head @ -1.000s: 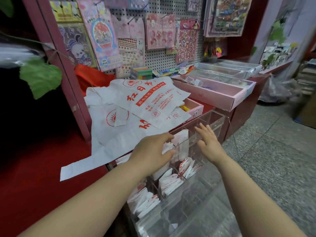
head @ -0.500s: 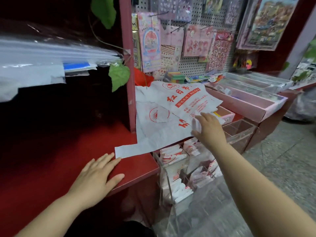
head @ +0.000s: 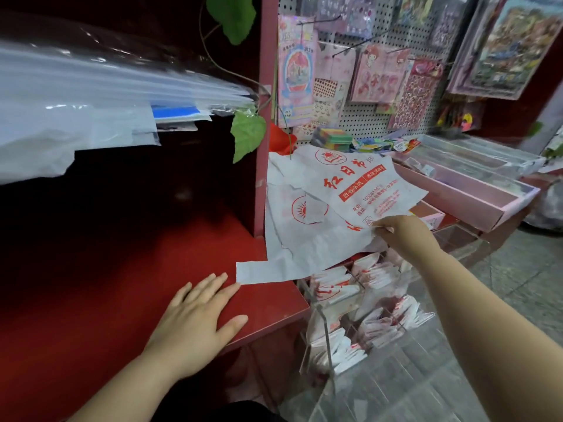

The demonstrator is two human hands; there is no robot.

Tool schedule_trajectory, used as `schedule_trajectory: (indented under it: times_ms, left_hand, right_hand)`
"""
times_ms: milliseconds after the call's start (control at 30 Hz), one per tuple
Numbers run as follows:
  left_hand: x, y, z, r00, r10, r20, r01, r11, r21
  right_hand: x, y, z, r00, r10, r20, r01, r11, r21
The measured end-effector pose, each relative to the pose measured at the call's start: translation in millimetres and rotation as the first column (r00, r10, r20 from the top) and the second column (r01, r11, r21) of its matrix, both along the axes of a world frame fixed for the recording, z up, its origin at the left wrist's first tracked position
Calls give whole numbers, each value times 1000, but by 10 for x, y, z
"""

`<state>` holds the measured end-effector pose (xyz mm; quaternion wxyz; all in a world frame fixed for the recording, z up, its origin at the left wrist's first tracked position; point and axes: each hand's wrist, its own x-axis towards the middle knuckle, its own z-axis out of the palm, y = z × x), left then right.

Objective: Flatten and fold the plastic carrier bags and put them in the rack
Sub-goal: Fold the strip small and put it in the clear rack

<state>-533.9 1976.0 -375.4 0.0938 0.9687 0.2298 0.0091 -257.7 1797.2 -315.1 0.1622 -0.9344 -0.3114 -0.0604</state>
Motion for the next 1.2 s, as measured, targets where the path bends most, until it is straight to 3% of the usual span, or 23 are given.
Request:
schedule_trajectory:
  times_ms: [200,300,367,433,500,567,633,700,800,900,967,1067,1200]
  left_hand:
    - [2,-24,1,1000,1,2,-1,1000,-23]
    - [11,-28,19,999,22,25,-21,999,-44]
    - [-17,-18,16,992,45,119,-33,994,-105]
    - [-40,-4,-7,939,139,315,-41,954,-298]
    - [-27,31,25,810,388,440,-31,778,-628]
    - [6,82,135,692,609,388,43,502,-864]
    - [37,86,281,694,669,264,76,297,-952]
    - [76,59,388,757,628,182,58,213,-975]
    - [165,-12,446,836,544,76,-17,163,-986]
    - [211,-74,446,895,446,30,-56,180,-982]
    - [230,-86,420,906,423,22,-84,231,-969]
    - [246,-88,394,892,449,50,-94,291,-952]
    - [160,-23,425,840,517,162,-47,368,-929]
  right_hand:
    - [-69,72,43,1000,-18,-9,20,945,327]
    - [-207,143,97,995,-69,70,14,803,596]
    - [-444,225,91,985,-21,171,-106,707,700]
    - [-745,302,7,953,89,290,-274,660,699]
    - [-1020,338,-148,906,226,358,-413,655,633]
    - [-1269,345,-333,871,355,341,-491,666,561]
    - [-1496,323,-494,834,461,304,-552,682,481]
    - [-1718,307,-616,797,561,226,-601,697,390]
    - [-1962,334,-715,757,653,-16,-612,717,334]
    - [-2093,361,-801,723,690,9,-662,690,292]
    - [-2143,350,-809,675,735,-65,-701,667,252]
    - [-2154,343,-769,637,768,-67,-733,630,257]
    - [-2156,302,-825,696,709,116,-699,632,334]
